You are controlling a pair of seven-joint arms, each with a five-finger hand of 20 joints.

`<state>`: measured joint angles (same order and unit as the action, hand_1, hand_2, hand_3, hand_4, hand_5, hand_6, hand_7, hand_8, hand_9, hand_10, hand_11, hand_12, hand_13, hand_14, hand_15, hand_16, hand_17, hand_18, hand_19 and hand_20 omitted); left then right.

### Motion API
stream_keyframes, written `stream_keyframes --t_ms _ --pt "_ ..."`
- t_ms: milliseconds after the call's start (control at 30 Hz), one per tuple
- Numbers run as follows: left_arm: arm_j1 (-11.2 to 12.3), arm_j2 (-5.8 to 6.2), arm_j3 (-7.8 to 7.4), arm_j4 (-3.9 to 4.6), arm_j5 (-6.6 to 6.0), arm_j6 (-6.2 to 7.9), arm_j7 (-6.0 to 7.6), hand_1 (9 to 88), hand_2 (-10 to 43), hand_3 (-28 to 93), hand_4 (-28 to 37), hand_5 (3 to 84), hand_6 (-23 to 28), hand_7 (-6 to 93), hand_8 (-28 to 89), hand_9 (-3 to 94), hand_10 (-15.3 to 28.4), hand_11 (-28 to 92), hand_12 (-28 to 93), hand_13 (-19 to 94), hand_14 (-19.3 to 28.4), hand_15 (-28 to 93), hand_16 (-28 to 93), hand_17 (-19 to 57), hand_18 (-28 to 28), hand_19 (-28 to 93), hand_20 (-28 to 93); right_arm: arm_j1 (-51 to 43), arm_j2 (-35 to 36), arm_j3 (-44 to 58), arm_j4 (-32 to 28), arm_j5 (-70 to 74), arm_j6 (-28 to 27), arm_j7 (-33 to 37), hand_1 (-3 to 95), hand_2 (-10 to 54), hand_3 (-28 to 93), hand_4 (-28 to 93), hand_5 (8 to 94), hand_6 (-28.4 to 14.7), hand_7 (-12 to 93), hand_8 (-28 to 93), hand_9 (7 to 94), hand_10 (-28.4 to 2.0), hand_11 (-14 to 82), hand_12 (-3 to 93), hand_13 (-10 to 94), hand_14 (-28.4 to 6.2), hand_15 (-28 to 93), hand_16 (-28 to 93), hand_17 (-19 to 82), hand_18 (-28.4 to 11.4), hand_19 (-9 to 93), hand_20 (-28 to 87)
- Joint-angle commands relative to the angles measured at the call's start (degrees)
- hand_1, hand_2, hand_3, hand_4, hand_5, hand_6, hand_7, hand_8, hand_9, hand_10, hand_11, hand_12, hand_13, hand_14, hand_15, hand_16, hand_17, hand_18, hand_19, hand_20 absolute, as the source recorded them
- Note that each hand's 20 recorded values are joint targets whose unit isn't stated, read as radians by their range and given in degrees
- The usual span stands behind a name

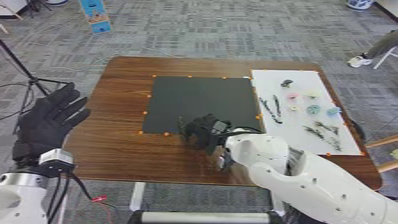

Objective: Arrange flowers

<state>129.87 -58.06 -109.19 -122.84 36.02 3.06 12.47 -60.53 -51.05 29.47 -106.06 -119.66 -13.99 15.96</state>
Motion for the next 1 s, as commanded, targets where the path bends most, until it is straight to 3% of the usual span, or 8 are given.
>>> stream_keyframes --t_ms 33,567,1000 --pt "0.4 -0.13 -0.01 -0.40 -0.22 -0.24 0.39 25.0 -9.5 69 -28.3 32.9 3.2 22.5 -11 26.0 10.6 23 18 23 12.1 31 3 -8.5 20.5 44 13 1.0 -2.6 -1.1 1.6 -0.9 -1.1 0.8 33.9 -3.9 93 -11 47.3 -4.1 22 -12 41.9 -14.3 50.8 56.9 41 -14.7 74 42 14 -21.1 65 33" --pt "-0.6 0.20 0.96 0.16 -0.27 -0.48 0.11 24.8 -9.5 69 -28.3 33.0 3.2 22.4 -11 26.0 10.6 23 18 23 12.2 31 2 -8.5 20.5 44 13 6.6 -8.9 -4.7 8.4 -2.1 2.2 4.0 32.6 -2.8 93 -10 47.0 -4.3 22 -11 41.6 -14.5 51.5 56.5 41 -14.9 75 42 14 -21.1 65 33" --pt "0.3 -0.14 0.86 -0.19 -0.21 -0.52 0.06 24.8 -9.5 70 -28.3 33.2 3.2 22.5 -11 26.2 10.6 23 18 23 12.1 31 3 -8.5 20.4 44 13 7.7 -9.1 -5.4 10.6 -2.9 1.5 5.6 32.6 -3.0 93 -9 47.3 -4.4 22 -11 41.7 -14.3 51.3 56.7 41 -15.0 75 42 14 -21.1 65 33"
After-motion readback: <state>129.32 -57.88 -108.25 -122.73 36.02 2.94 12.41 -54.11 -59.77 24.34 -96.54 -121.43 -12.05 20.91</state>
